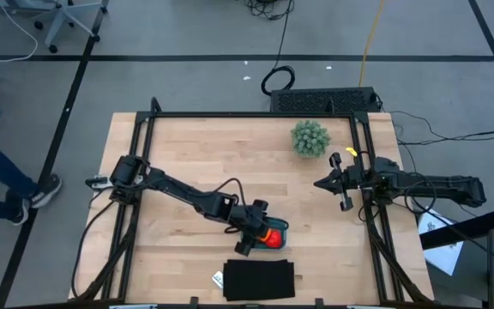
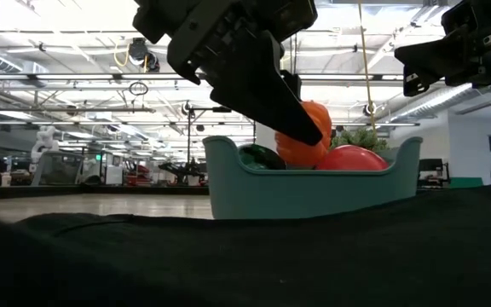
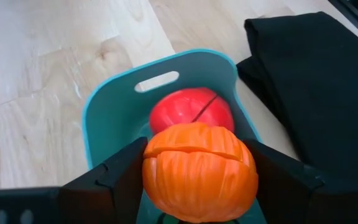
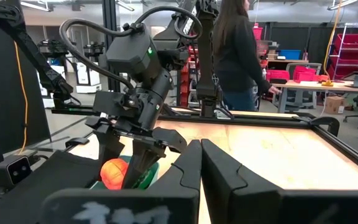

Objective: Pick and placing Produce into tupperware
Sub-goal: Put the orange toy into the green bin

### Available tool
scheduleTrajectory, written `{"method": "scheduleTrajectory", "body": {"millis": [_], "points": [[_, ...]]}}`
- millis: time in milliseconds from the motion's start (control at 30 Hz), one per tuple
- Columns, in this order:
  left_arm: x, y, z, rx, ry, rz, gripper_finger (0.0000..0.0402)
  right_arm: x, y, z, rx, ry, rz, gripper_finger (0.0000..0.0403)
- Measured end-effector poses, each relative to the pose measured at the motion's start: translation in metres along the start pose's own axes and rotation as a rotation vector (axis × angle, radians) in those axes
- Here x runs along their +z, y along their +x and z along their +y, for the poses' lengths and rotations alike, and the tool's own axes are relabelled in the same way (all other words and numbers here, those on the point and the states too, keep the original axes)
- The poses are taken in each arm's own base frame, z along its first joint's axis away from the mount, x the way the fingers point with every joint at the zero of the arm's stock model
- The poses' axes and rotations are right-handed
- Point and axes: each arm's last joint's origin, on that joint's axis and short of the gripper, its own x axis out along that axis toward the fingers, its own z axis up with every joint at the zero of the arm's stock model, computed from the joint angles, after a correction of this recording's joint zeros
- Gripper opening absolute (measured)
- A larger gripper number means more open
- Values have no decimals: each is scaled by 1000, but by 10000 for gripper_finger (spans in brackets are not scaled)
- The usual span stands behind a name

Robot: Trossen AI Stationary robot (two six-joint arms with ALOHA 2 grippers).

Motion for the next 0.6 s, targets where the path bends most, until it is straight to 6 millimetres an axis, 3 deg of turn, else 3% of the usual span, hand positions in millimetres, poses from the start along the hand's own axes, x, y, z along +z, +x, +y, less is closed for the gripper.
{"method": "scheduleTrajectory", "body": {"millis": [300, 600], "points": [[-7, 10, 2, -34, -22, 11, 251, 0, 0, 0, 0, 0, 3, 0], [-14, 18, 4, -56, -25, 33, 285, -1, 0, 0, 0, -21, 11, 0]]}}
